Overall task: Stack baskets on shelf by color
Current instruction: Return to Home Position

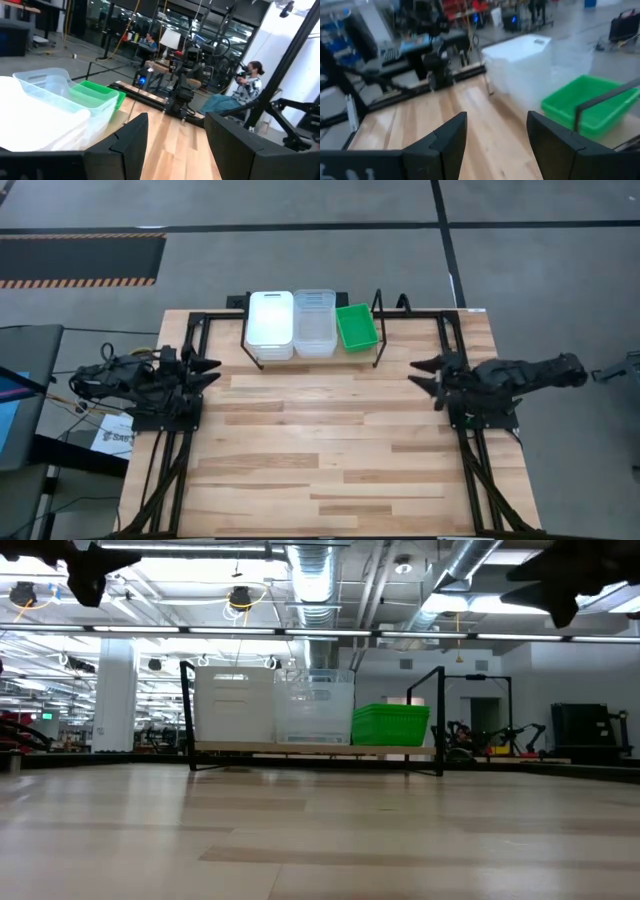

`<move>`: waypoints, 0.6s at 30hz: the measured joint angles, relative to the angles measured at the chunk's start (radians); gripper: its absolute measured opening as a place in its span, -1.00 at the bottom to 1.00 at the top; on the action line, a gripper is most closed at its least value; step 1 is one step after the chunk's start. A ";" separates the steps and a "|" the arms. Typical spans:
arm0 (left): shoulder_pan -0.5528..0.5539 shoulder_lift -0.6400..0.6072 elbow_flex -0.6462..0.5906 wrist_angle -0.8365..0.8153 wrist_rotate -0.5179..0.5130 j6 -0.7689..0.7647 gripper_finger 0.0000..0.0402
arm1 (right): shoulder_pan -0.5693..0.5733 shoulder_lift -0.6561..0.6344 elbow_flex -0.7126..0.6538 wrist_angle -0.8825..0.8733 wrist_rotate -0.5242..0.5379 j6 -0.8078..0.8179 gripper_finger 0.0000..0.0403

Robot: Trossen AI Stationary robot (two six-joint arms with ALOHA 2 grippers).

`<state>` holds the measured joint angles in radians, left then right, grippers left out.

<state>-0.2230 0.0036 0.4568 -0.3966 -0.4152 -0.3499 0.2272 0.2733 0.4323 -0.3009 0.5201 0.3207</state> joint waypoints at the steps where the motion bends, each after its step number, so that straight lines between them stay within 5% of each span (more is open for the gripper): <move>1: 0.000 0.000 0.000 0.000 -0.005 0.006 -0.08 | -0.009 -0.044 -0.010 -0.010 -0.001 -0.006 0.12; 7: 0.000 0.000 -0.034 -0.012 -0.010 0.002 -0.08 | -0.026 -0.273 -0.118 -0.011 -0.029 -0.040 0.12; 18: 0.000 -0.002 -0.199 0.055 -0.003 -0.084 -0.08 | -0.026 -0.271 -0.309 0.099 -0.022 0.011 0.12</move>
<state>-0.2230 0.0017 0.2577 -0.3417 -0.4177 -0.4337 0.2008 0.0025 0.1235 -0.2020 0.4976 0.3322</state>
